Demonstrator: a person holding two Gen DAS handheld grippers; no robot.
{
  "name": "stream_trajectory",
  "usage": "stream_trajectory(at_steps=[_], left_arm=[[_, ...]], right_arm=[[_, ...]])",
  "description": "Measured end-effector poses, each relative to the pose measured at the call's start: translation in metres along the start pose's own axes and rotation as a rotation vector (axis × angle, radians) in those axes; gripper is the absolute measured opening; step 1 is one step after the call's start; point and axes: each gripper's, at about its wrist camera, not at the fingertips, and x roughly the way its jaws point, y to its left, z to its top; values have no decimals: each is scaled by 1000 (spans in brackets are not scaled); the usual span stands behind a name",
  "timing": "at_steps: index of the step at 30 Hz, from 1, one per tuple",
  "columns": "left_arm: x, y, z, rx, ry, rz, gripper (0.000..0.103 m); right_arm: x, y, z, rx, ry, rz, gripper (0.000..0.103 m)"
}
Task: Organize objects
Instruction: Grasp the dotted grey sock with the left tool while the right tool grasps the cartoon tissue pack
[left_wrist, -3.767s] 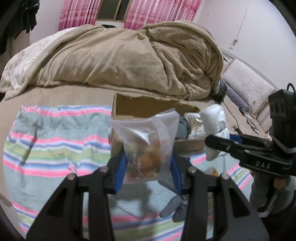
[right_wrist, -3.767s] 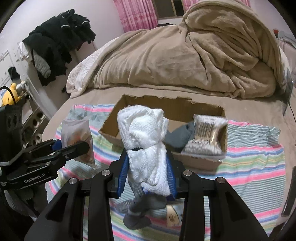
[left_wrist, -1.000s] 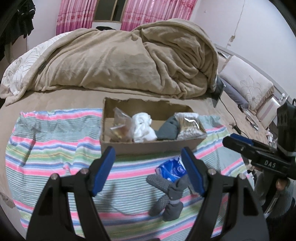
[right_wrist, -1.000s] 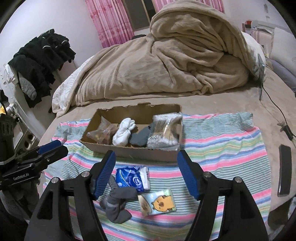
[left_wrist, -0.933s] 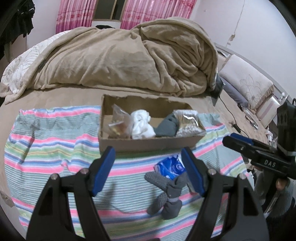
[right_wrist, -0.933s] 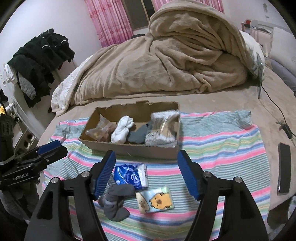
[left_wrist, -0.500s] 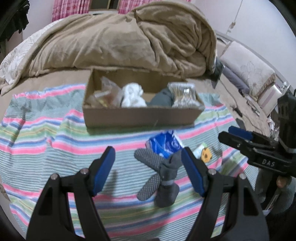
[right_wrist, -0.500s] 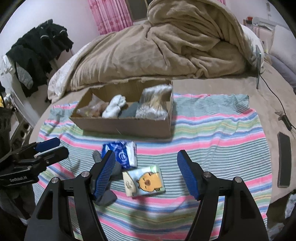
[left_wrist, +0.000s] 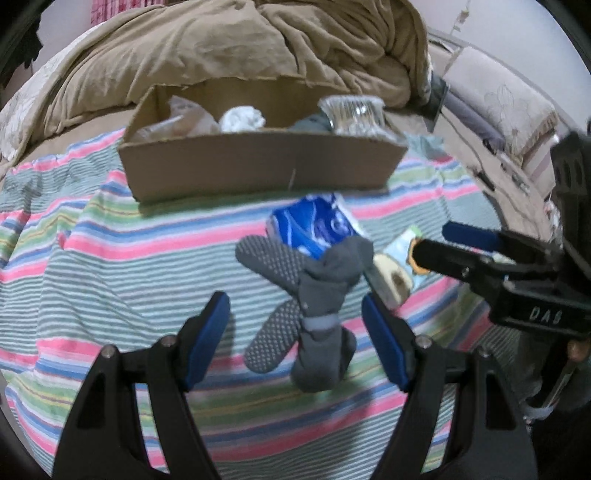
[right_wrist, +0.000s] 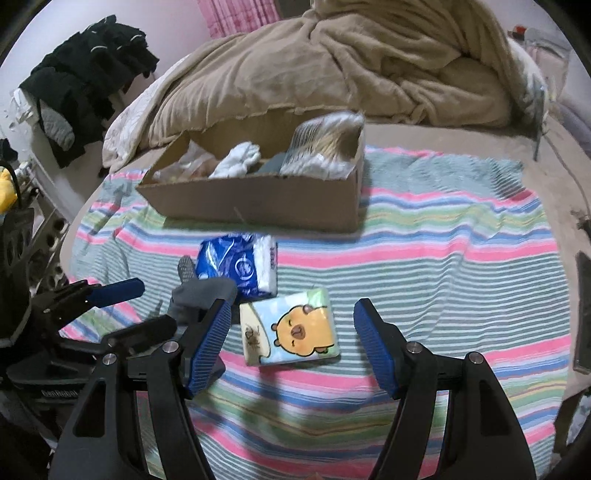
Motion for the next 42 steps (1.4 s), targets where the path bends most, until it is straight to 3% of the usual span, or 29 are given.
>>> stream_trajectory(at_steps=[6, 8, 13, 26, 32, 42], left_arm=[[17, -7, -6, 7, 33, 18, 73], [22, -9, -7, 8, 38, 23, 63], [27, -10, -8, -5, 36, 22, 49], [28, -5, -5, -82, 10, -44, 30], [23, -7, -4, -98, -3, -70, 28], [-5, -5, 6, -119, -44, -93, 28]], right_arm=[[10, -7, -5, 4, 28, 30, 72], [14, -7, -7, -4, 36, 33, 72], [22, -5, -10, -20, 47, 34, 72], [32, 7, -17, -97, 54, -9, 76], [30, 7, -20, -104, 52, -3, 67], [14, 1, -17, -57, 20, 37, 65]])
